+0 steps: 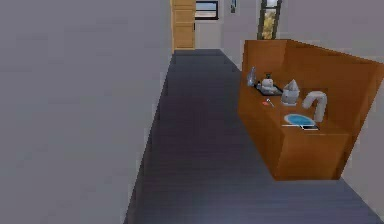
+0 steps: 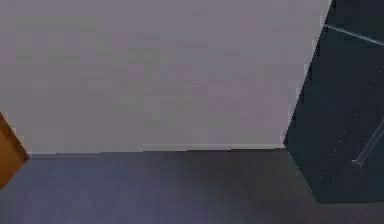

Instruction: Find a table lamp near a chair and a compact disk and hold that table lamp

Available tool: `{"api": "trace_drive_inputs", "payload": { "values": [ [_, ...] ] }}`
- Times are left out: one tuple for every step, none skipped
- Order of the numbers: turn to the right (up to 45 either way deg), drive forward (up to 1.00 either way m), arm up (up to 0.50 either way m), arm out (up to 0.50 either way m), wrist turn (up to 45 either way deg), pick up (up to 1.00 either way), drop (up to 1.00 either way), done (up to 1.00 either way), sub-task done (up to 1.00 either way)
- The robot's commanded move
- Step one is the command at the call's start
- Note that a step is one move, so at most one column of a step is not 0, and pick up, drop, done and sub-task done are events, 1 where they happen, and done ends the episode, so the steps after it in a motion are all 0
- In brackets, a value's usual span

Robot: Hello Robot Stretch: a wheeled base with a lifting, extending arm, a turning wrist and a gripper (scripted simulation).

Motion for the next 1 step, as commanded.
{"api": "trace_drive_inputs", "payload": {
  "values": [
    [0.0, 1.00, 0.00, 0.00, 0.0, 0.00, 0.00, 0.00, 0.00]
  ]
}}
